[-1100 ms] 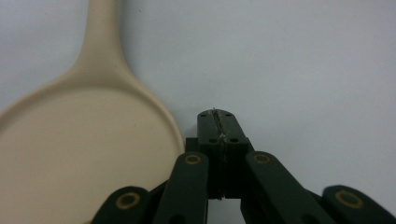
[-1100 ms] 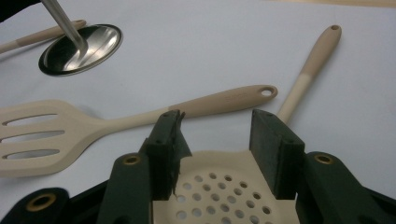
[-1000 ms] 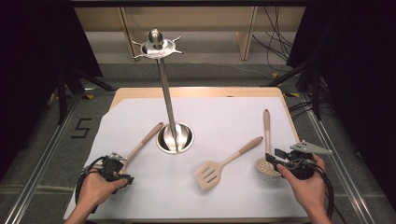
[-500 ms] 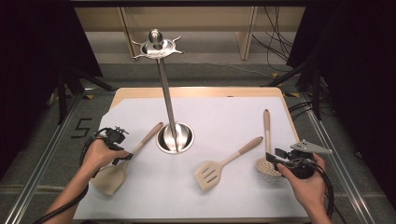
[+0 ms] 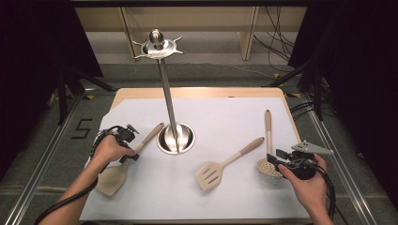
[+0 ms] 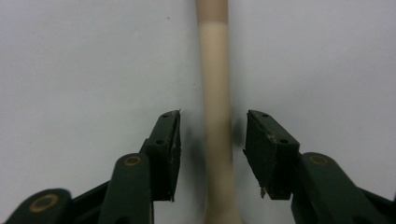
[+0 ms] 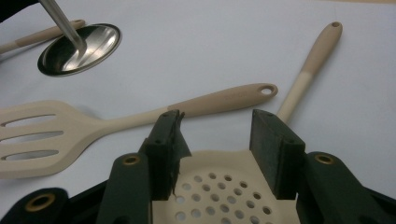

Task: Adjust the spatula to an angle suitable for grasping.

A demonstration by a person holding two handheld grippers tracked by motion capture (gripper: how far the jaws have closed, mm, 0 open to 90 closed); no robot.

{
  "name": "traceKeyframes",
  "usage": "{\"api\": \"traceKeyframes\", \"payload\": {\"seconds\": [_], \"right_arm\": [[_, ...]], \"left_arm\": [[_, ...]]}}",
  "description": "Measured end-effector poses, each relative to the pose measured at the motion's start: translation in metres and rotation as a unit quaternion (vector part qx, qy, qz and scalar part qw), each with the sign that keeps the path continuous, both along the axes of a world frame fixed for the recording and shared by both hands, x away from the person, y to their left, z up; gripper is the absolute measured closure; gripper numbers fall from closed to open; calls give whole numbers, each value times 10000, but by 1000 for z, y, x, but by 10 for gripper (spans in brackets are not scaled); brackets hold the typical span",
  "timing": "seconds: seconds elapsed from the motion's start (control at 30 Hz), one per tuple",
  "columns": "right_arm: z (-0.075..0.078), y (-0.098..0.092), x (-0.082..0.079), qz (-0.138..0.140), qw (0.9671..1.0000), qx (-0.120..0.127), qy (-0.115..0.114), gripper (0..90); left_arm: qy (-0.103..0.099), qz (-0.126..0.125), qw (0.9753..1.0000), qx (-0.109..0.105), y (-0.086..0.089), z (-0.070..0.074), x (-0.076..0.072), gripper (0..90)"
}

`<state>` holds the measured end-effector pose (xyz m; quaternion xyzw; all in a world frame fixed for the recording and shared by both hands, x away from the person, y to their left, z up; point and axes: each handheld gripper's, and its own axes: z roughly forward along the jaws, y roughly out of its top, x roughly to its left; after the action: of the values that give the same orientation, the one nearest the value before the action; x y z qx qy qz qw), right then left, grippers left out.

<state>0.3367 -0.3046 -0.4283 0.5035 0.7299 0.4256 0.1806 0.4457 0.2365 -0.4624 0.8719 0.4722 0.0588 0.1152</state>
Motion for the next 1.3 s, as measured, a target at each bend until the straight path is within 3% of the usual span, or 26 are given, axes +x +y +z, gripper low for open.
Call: {"api": "traceKeyframes", "payload": {"seconds": [0.13, 0.23, 0.43, 0.57, 0.6, 0.7, 0.73, 0.8, 0.83, 0.87, 0.93, 0.97, 1.03, 1.07, 1.13, 1.17, 1.3], "right_arm": [[-1, 0, 0, 59, 10000, 46, -10, 537], [-1, -1, 1, 28, 9999, -79, -60, 536], [-2, -1, 1, 42, 10000, -50, 20, 532], [-4, -2, 2, 76, 9998, 95, 132, 531], [-3, 2, -1, -79, 9994, 223, 263, 532], [-3, 2, 0, -39, 9995, 196, 233, 532], [-2, 2, -1, -64, 9995, 157, 275, 532], [-3, -1, 2, 33, 10000, -26, 47, 532], [-3, -1, 2, 33, 10000, -26, 47, 532], [-3, -1, 2, 36, 10000, -14, 41, 532], [-2, -2, 1, 15, 10000, -79, 21, 532], [-3, 0, 2, 63, 9999, 85, 85, 532], [-3, 0, 2, 44, 10000, 51, 44, 532], [-2, 1, -1, -82, 9997, 167, 148, 532], [-1, 1, -1, -106, 9997, 116, 176, 532], [-1, 1, -1, -106, 9997, 116, 176, 532], [0, 1, -1, -133, 9996, 146, 213, 533]], "left_arm": [[93, 9, 9999, -50, -1, -1, 0, 641], [191, -9, 9998, 21, -4, -1, 2, 696], [362, 135, 9990, 203, -8, 0, 8, 773], [209, 313, 9993, 24, -4, 0, 2, 777], [209, 313, 9993, 24, -4, 0, 2, 777], [2, 552, 9980, -308, 5, 3, -9, 778], [2, 552, 9980, -308, 5, 3, -9, 778], [-150, 409, 9980, -451, 12, 6, -14, 778], [-262, 389, 9975, -533, 15, 8, -17, 778], [-329, 533, 9957, -684, 17, 9, -22, 778], [-506, 413, 9947, -797, 23, 13, -29, 778], [-643, 504, 9924, -917, 24, 14, -32, 778], [-851, 636, 9877, -1145, 26, 14, -39, 778], [-1025, 659, 9836, -1327, 27, 17, -47, 778], [-1227, 700, 9794, -1441, 28, 18, -53, 778], [-1227, 700, 9794, -1441, 28, 18, -53, 778], [-1512, 750, 9702, -1740, 32, 22, -66, 778]]}}
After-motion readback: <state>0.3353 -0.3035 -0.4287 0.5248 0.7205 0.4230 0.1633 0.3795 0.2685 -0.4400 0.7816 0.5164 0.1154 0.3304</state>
